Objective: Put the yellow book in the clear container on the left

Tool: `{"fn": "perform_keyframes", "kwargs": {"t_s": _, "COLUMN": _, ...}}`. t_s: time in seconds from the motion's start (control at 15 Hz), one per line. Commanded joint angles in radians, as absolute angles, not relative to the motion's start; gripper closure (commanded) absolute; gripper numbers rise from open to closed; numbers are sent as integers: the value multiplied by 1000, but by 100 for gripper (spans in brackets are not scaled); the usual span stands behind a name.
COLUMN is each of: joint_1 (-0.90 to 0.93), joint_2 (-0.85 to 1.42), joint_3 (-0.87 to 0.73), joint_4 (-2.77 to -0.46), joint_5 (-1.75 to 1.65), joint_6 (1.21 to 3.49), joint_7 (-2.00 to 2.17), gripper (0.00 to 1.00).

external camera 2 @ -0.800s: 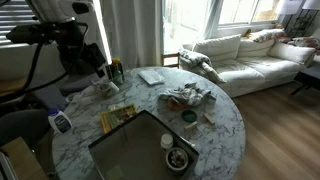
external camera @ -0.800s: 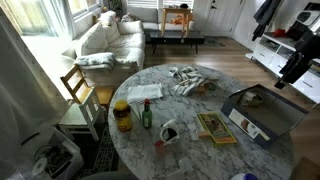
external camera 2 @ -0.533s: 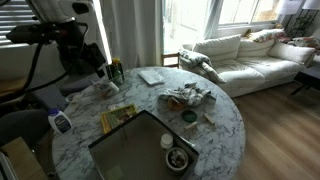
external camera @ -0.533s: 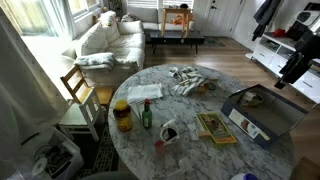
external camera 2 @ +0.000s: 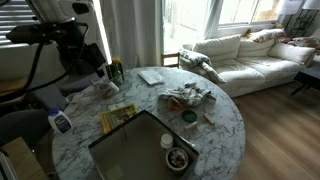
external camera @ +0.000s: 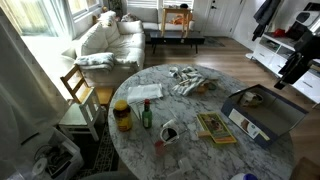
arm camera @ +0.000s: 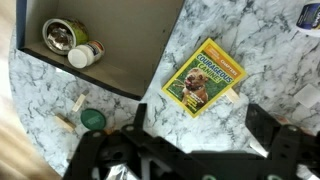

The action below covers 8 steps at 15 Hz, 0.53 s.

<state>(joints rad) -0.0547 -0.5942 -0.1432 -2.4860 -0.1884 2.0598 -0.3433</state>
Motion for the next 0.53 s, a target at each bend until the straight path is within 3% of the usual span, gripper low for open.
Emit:
{"fn": "perform_keyframes", "kwargs": {"t_s": 0.0, "joint_1": 53, "joint_2": -500, "joint_3": -149, "joint_4": -2489, "joint_5": -96, "joint_6": 2135, "joint_7": -443, "gripper": 0}}
{"fn": "perform_keyframes", "kwargs": {"t_s": 0.47, "joint_1": 240, "joint_2": -237, "joint_3": -116, "joint_4": -2477, "joint_5": 143, "joint_6": 2306, "joint_7": -712, "gripper": 0}}
